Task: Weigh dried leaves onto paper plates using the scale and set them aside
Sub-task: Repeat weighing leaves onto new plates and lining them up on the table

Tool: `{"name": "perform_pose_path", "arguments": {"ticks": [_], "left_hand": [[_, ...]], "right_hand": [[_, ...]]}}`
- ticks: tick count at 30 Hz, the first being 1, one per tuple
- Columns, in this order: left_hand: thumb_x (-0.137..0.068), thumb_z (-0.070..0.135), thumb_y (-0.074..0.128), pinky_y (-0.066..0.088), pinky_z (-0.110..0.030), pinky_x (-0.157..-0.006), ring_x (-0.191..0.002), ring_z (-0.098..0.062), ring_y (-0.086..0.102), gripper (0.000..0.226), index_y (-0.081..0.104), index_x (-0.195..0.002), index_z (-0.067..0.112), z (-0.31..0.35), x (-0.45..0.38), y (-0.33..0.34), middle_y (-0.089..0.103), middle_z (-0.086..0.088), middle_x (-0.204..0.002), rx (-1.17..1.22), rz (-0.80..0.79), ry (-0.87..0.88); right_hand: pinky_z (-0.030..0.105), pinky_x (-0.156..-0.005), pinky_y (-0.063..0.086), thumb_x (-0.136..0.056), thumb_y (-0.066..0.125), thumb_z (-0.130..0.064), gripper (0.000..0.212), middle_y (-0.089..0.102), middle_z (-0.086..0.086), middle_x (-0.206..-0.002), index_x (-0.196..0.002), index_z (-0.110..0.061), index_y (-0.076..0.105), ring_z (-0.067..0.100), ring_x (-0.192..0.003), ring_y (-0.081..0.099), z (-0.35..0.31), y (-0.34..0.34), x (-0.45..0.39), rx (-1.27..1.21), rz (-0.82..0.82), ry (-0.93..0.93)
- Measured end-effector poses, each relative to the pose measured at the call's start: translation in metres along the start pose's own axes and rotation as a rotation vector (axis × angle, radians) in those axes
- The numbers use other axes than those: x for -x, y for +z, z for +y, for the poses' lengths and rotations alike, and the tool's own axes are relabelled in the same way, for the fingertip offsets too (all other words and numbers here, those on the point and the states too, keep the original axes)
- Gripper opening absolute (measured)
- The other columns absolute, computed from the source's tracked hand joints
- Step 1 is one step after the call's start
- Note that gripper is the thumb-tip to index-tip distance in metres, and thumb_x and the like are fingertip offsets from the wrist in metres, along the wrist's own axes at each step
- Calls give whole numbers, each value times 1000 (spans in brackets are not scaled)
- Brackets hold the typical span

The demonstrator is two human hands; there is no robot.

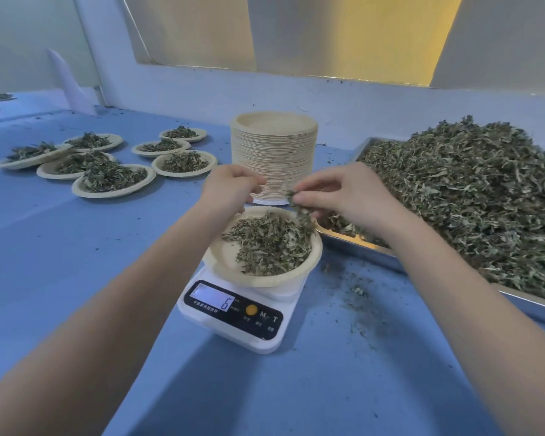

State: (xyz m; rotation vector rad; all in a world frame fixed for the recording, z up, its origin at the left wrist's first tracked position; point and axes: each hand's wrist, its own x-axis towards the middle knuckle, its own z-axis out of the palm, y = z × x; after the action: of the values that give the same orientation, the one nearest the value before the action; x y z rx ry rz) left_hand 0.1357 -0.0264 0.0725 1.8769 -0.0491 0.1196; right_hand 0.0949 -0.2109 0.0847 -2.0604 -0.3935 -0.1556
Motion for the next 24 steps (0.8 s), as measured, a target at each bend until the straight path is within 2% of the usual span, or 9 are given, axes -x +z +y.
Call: {"name": "perform_pose_path", "arguments": {"ticks": [3, 5, 8, 12, 17, 24], "left_hand": [[-88, 5, 52, 42, -24, -57, -65, -12, 51, 22, 67, -79, 19, -2, 2, -8, 62, 1, -80, 1, 19, 3], [-88, 6, 53, 42, -24, -57, -65, -12, 51, 21, 67, -79, 20, -4, 2, -15, 63, 3, -80, 9, 48, 1], [-90, 8, 52, 42, -24, -56, -67, -13, 51, 22, 67, -79, 20, -8, 0, -26, 64, 2, -82, 35, 80, -12], [-91, 9, 53, 41, -23, -55, -66, -14, 49, 19, 66, -80, 18, -17, -3, -29, 64, 1, -84, 83, 88, -64], [-89, 6, 52, 40, -23, -54, -66, -14, 50, 20, 68, -85, 17, -30, -7, -30, 65, 1, -88, 112, 103, -67], [-86, 8, 57, 41, -26, -61, -68, -14, 50, 19, 69, -82, 22, -52, -10, -39, 66, 3, -88, 173, 129, -112]], "right_hand": [[8, -62, 46, -77, 77, -30, 31, 71, -13, -94, -102, -46, 68, -6, -63, 59, -10, 21, -5, 157, -90, -90], [3, -61, 37, -80, 73, -34, 29, 67, -17, -96, -102, -51, 64, -10, -60, 53, -9, 28, -9, 256, -37, -115], [2, -62, 37, -85, 68, -33, 19, 67, -20, -92, -99, -46, 67, -7, -66, 53, 0, 30, -11, 215, 78, -100], [-2, -63, 36, -87, 66, -33, 13, 64, -26, -86, -95, -43, 67, -13, -72, 54, 14, 27, -9, 182, 173, -81], [18, -72, 42, -86, 65, -41, 14, 65, -24, -90, -100, -40, 68, 8, -87, 62, 23, 20, -11, 146, 193, -5], [18, -72, 42, -81, 66, -49, 23, 66, -25, -87, -102, -40, 68, 1, -85, 60, 28, 19, -10, 156, 183, 18]]}}
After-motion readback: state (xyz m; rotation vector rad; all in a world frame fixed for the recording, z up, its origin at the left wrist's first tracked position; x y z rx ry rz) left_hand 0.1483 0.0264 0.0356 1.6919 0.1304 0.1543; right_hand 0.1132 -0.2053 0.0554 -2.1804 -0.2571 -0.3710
